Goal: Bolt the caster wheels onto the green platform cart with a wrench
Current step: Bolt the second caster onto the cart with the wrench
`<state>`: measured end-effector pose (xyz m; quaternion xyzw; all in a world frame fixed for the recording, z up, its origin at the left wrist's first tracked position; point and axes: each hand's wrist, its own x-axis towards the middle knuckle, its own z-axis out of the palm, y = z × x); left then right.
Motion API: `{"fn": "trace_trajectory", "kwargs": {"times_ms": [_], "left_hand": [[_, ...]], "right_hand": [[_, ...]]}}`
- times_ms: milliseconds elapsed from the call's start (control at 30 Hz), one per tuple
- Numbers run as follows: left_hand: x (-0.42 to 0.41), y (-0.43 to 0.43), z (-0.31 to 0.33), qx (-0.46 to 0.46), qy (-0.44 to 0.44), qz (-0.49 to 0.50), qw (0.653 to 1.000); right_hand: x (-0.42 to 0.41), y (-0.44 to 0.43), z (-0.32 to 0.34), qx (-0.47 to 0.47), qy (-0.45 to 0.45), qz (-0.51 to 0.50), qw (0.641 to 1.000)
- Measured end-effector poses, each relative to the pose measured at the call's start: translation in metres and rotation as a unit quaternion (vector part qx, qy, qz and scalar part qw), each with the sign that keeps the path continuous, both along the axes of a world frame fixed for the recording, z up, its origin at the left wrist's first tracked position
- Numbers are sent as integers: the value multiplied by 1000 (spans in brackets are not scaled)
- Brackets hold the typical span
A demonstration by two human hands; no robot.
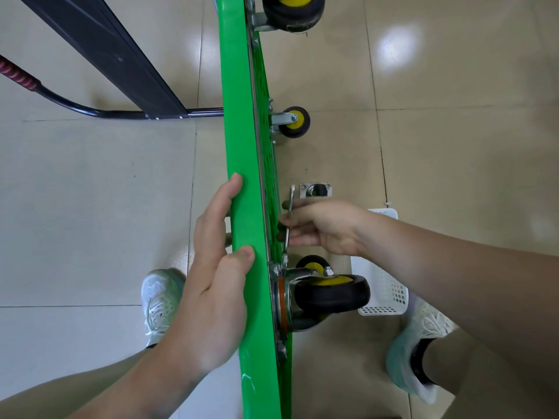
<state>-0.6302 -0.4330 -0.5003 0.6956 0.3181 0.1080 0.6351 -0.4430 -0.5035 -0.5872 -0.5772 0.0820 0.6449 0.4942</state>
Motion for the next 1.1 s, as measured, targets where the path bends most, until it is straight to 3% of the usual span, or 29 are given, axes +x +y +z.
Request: {"fn": "trace_trajectory", "kwargs": {"times_ms": [233, 500, 1100], "left_hand": [[-1, 0, -1, 6, -6, 5, 1000], [1, 0, -4, 13, -8, 10, 1000], [-1, -2, -4, 23, -9, 17, 1000]], "right_hand": [[23, 6, 42, 81, -125, -58, 987], [-7, -21, 87, 198, -298, 28, 933], [-49, -44, 80, 236, -416, 51, 877]]}}
